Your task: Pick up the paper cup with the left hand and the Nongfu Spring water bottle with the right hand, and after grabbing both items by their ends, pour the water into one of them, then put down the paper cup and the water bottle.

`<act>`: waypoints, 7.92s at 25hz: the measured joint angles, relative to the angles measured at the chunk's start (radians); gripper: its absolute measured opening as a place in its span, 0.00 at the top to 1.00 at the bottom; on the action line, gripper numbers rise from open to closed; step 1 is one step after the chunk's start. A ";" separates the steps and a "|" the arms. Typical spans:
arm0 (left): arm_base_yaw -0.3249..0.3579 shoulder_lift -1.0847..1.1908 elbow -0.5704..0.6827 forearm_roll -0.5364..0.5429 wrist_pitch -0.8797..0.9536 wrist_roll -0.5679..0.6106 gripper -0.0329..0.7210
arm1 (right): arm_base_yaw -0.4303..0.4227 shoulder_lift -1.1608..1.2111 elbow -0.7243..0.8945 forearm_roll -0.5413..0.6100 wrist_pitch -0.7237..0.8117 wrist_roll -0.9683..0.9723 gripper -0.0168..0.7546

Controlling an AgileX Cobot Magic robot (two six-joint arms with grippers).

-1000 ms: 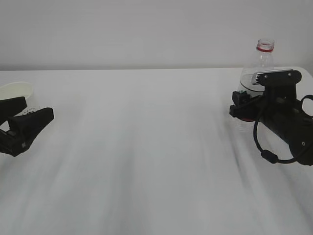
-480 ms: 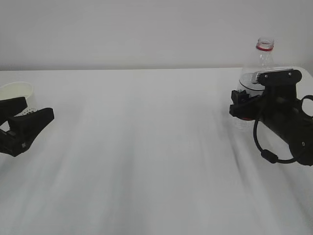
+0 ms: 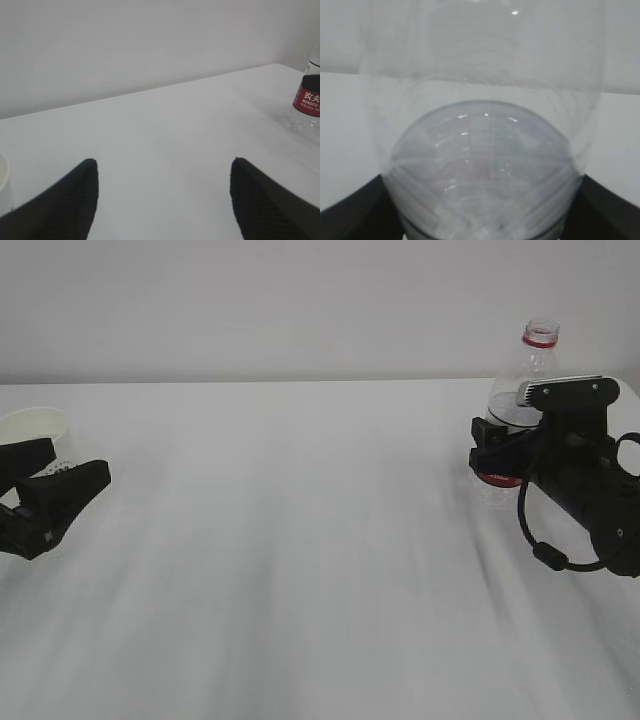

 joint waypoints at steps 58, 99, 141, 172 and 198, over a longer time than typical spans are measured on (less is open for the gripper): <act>0.000 -0.201 0.002 -0.079 0.036 -0.001 0.18 | 0.002 -0.309 0.288 -0.046 -0.067 0.000 0.19; 0.000 -1.077 0.012 -0.246 0.797 -0.048 0.22 | 0.002 -0.949 0.300 -0.046 0.560 -0.063 0.21; -0.218 -1.328 -0.325 -0.326 1.735 0.040 0.25 | 0.002 -1.563 0.305 -0.057 1.255 -0.077 0.21; -0.218 -1.380 -0.369 -0.561 2.283 0.212 0.26 | 0.002 -1.911 0.306 -0.087 1.747 -0.077 0.21; -0.218 -1.380 -0.240 -0.619 2.235 0.213 0.34 | 0.002 -1.941 0.263 -0.085 2.066 -0.077 0.21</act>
